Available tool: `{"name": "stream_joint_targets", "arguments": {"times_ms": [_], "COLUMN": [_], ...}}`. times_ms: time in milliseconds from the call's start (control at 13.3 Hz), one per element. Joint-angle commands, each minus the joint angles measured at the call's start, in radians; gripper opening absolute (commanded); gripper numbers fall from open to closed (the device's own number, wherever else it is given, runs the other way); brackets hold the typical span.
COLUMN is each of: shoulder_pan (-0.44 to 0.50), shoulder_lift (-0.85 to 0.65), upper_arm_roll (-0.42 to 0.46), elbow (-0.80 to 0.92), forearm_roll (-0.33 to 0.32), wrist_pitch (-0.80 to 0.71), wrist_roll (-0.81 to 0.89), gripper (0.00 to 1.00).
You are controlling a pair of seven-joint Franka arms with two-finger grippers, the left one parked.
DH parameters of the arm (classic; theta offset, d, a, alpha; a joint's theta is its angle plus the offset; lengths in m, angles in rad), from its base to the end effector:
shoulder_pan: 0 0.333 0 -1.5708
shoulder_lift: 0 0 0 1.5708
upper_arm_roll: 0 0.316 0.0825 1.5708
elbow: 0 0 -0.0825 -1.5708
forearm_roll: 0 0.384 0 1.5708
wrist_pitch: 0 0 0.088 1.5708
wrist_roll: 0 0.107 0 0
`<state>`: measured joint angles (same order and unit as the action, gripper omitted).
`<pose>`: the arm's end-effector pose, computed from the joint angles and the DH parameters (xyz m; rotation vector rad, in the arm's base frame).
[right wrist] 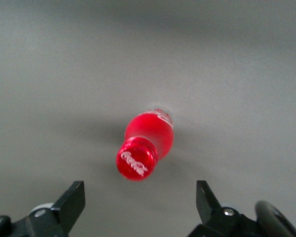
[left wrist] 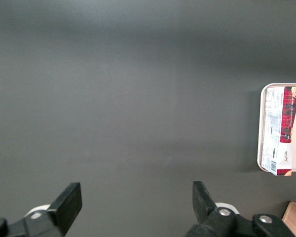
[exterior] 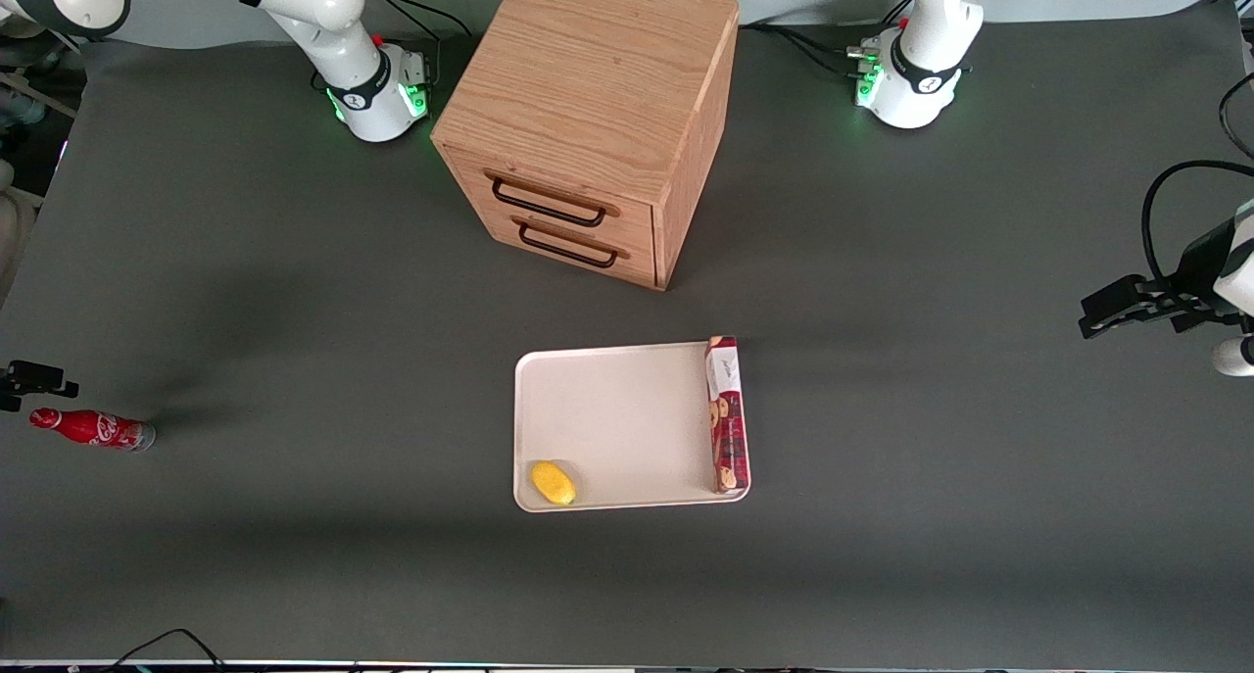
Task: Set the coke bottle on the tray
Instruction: 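Lower the open right gripper around the bottle's cap end, then close the right gripper on the bottle and lift it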
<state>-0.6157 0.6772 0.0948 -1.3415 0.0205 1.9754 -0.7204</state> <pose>0.6242 -0.3736 0.3266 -3.0429 -0.2615 -0.0193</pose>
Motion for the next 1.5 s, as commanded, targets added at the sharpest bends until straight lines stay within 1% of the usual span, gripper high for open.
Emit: {"name": "stream_joint_targets", "arguments": {"times_ms": [0,375,1350,1425], "shoulder_pan": [0.004,0.004,0.005,0.005], "shoulder_lift": [0.045,0.048,0.09,0.09], "upper_arm_roll": [-0.004,-0.012,-0.012,-0.01], "elbow": [0.079,0.093,0.099,0.101], "forearm_roll": [0.013,0.003,0.006,0.006], "wrist_pitch": [-0.033,-0.033,0.003,0.003], "wrist_roll": [0.012,0.01,0.01,0.01], "gripper": [1.0,1.0,1.0,0.98]}}
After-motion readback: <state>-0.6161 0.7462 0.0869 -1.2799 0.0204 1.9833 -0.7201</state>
